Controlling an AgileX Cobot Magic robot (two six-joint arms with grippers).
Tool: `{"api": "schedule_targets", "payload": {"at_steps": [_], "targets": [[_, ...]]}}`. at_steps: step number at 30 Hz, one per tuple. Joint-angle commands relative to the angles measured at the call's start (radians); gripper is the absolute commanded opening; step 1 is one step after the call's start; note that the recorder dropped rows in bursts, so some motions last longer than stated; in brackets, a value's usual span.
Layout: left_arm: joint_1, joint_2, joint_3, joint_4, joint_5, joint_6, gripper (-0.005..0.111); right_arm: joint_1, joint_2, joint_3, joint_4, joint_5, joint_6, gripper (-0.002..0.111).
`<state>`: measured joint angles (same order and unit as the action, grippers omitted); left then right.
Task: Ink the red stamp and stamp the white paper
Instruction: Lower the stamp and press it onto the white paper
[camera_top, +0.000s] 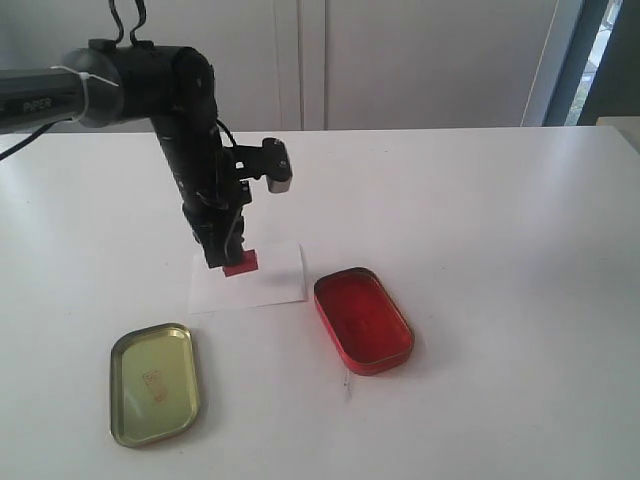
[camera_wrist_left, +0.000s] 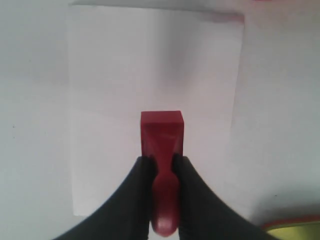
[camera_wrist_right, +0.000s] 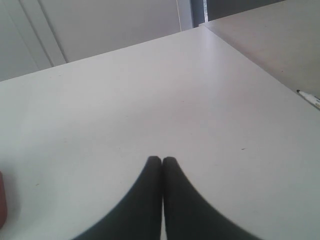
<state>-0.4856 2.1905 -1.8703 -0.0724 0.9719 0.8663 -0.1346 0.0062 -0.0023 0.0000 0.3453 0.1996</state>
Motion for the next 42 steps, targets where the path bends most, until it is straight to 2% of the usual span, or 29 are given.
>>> {"api": "schedule_targets", "payload": {"at_steps": [1,18,26,42], "targets": [[-0.006,0.004,-0.005,0.007,0.008,-0.013,0.000,-0.005,-0.006,0.002,0.000,-0.003,0.000,0.000],[-0.006,0.054,-0.005,0.008,-0.023,0.003,0.000,-0.005,-0.006,0.002,0.000,-0.003,0.000,0.000],[-0.006,0.136,-0.005,0.059,0.023,0.003,0.000,-0.005,-0.006,0.002,0.000,-0.003,0.000,0.000],[-0.025,0.200,-0.005,0.092,0.025,-0.001,0.000,-0.005,-0.006,0.002,0.000,-0.003,0.000,0.000]]}}
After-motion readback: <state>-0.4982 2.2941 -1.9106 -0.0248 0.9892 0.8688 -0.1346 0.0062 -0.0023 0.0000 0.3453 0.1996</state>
